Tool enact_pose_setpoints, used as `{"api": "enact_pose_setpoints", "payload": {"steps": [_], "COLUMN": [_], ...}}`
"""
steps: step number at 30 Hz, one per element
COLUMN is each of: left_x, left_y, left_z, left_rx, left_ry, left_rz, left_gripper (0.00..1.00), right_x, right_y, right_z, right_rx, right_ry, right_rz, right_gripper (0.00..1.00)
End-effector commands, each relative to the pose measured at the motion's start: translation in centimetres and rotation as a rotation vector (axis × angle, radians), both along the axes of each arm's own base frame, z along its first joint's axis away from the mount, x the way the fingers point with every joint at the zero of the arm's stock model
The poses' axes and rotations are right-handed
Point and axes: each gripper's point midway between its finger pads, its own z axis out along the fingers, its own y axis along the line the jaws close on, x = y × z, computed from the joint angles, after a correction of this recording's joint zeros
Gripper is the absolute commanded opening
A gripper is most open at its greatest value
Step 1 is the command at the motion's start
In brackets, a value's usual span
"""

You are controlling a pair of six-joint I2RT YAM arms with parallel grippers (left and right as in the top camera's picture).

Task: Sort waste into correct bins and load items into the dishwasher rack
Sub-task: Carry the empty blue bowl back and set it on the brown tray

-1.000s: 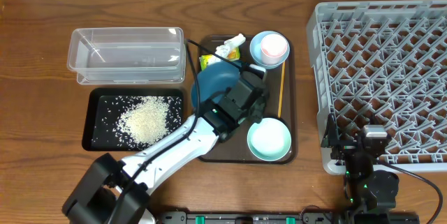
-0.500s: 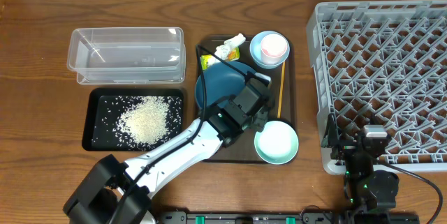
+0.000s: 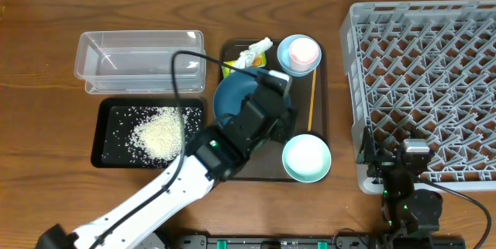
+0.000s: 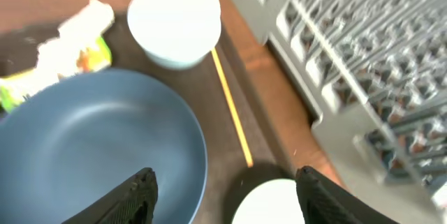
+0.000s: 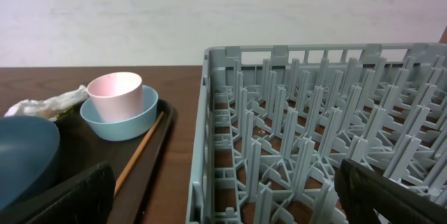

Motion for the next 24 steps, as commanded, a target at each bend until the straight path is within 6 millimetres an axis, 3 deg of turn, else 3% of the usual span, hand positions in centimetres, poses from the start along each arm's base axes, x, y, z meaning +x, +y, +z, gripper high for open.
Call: {"api": "enact_pose_setpoints", "payload": {"steps": [1,4,8,11,12,13,16,24], "left_x": [0.9,1.2,2.7,4.6,5.2,5.7,6.2,4.0], "left_y": [0.7,1.3,3.7,5.7,6.3,6.9,7.8,6.3], "left_z": [3.4,3.1,0.4,-2.1,-2.9,-4.0,-6.9,-12.3], "left_rx": [-0.016,0.015,0.097,0.153,0.166,0.184,0.231,0.282], "left_ry": [-0.103,-0.106,-0.042,0.007,0.025,0.047,0.115,0.288], "left_rz": [0.029,0.025,0.080,0.139,0.157,0.174,0.195,0.102], "left_gripper": [0.66,0.66,0.63,0.44,0.31,0.25,0.06,0.06], "right_x": [0.0,0.0,0.0,0.0,0.0,0.0,0.0,0.0], "right_y": [0.1,0.1,0.1,0.1,0.1,0.1,0.1,0.1], "right_z": [-0.1,-0.1,-0.1,-0.1,-0.1,-0.1,-0.1,-0.1], "right_rx": [0.006,0.006,0.006,0.006,0.006,0.006,0.006,0.006], "right_ry": [0.003,0.003,0.003,0.003,0.003,0.003,0.003,0.003], "right_rz": [0.002,0.002,0.003,0.002,0.002,0.003,0.003,0.002], "right_gripper": [0.99,0.99,0.99,0.99,0.99,0.99,0.99,0.99]}}
